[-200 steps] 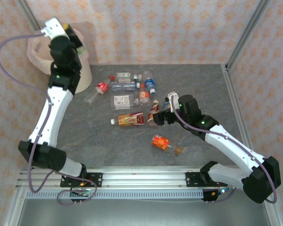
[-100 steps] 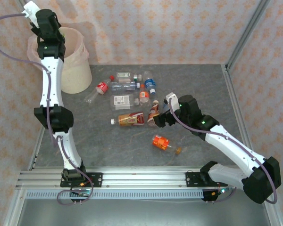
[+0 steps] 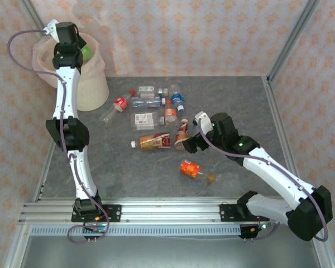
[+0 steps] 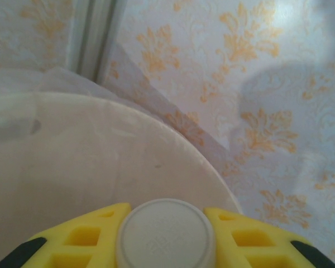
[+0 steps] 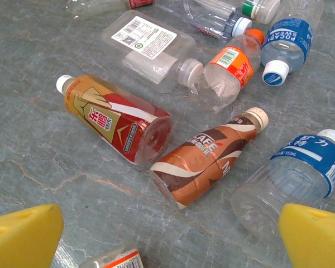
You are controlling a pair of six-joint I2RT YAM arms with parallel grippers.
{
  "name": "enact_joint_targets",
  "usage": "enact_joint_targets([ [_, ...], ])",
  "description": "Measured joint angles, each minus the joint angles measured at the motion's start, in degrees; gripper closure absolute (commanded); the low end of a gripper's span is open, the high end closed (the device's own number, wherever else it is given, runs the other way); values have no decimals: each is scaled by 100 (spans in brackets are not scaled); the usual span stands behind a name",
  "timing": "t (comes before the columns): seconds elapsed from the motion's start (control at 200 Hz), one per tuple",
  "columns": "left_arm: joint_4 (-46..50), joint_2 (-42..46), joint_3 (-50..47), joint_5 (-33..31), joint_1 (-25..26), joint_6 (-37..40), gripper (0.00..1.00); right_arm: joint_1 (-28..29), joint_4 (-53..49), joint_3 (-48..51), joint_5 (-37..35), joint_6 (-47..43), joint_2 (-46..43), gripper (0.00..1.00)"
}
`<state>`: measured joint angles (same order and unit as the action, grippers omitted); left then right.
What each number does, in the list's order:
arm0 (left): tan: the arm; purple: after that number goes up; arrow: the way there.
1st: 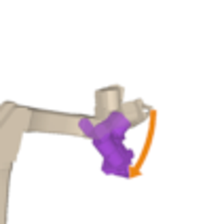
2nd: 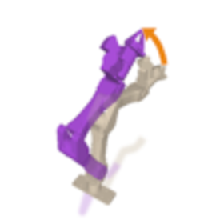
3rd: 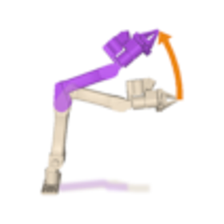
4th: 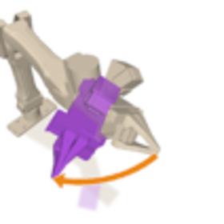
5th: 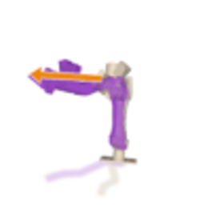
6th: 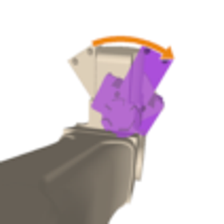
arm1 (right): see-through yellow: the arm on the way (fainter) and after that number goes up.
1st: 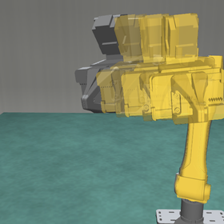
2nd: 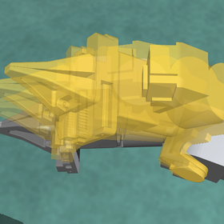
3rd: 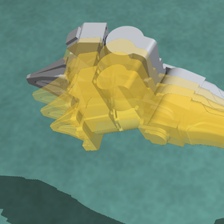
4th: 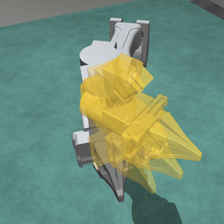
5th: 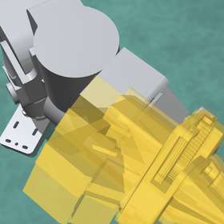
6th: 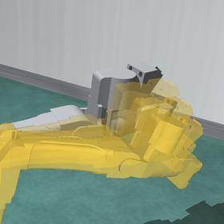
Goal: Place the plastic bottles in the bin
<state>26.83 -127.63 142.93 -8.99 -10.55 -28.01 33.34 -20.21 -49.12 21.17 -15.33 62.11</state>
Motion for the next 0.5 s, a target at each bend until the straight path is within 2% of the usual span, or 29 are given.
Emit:
enact_joint_targets([
  [0.18,330,-46,328,310,0,-262,1,0,-284,-28,85,-260,122,1],
  [0.355,601,114,304,621,0,-199,0,127,-901,-192,214,-798,282,1],
  [0.5,531,970,-789,1102,4,-190,0,411,-1342,-291,63,-1244,448,0],
])
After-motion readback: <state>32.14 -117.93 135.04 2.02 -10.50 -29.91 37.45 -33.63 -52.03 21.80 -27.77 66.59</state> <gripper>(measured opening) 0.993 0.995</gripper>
